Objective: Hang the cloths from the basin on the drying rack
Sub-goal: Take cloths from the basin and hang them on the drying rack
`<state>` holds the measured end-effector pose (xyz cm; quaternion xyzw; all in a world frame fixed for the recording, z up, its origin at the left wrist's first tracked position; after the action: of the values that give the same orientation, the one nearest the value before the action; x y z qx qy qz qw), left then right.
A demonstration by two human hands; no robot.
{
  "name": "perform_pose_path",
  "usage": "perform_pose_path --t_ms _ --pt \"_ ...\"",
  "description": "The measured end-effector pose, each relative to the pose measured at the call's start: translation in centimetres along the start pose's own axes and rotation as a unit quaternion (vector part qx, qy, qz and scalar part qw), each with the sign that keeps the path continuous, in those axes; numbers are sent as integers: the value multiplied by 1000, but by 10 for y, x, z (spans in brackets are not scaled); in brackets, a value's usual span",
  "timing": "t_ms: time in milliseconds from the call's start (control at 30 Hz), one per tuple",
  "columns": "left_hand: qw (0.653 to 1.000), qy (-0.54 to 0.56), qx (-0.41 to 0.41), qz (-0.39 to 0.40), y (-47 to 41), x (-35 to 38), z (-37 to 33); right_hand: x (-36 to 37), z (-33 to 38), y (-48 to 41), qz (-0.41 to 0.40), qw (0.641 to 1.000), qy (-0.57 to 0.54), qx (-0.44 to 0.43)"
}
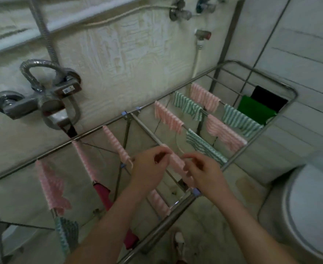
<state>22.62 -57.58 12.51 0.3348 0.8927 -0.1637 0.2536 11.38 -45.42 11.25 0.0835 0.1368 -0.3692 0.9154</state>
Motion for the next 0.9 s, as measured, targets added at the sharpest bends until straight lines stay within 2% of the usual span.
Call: perform_pose_path --t_ms 200,333,500,733,800,900 --pt "990 22 58 124 18 60 -51 -78 -15 57 -142 986 -77 46" --pt "971 23 82 223 41 111 -84 -134 -28 102 -241 965 -85 62" --pt "925 3 119 360 91 195 -123 -206 -65 173 -348 927 -84 114" --pt "867 -48 191 459 171 314 -179 -294 -155 276 -455 866 -15 206" --pt "853 -69 211 473 183 336 -185 -305 -176 293 -458 857 -39 233" --pt "806 -113 253 523 225 390 -208 -340 -216 336 -464 832 -30 302"
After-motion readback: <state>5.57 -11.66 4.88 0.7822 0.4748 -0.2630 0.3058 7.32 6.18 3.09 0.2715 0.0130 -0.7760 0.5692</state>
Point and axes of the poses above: each hand's wrist, its own y-axis away from the middle knuckle, its own x-axis out of the palm, z = x × y, the point moved 1 cm from there along -y, towards the middle knuckle, and after that the axes turned 6 degrees about -y, right-handed, at the moved point
